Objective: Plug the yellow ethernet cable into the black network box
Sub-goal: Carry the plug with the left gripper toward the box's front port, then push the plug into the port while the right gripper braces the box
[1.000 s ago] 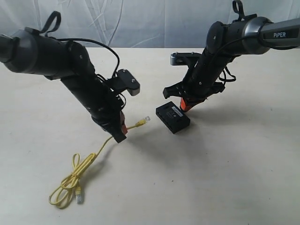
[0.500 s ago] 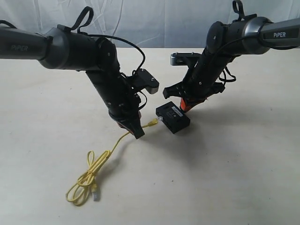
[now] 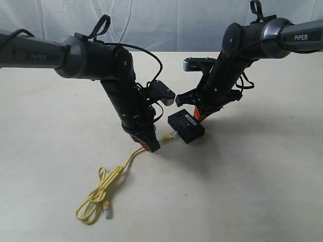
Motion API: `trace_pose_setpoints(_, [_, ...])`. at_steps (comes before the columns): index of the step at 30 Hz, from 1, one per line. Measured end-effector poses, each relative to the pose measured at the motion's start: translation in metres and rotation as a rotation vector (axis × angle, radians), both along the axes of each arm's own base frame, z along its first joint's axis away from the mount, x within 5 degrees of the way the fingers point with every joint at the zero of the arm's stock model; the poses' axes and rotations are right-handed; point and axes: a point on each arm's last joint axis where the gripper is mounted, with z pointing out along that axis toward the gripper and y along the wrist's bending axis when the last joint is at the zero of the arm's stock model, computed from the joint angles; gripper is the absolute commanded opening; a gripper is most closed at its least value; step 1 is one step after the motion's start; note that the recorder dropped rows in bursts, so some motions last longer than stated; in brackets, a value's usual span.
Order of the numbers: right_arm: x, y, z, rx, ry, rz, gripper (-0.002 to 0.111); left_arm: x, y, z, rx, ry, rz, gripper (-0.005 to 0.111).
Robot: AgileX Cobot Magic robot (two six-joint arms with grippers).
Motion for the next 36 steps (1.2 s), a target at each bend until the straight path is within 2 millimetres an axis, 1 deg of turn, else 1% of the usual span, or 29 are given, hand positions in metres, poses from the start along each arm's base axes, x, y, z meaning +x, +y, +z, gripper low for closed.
trace_pose_setpoints(36, [-0.0006, 0.0004, 0.0001, 0.004, 0.006, 0.002, -0.001, 0.0036, -0.0008, 0.0003, -0.008, -0.032, 0.028, 0.000])
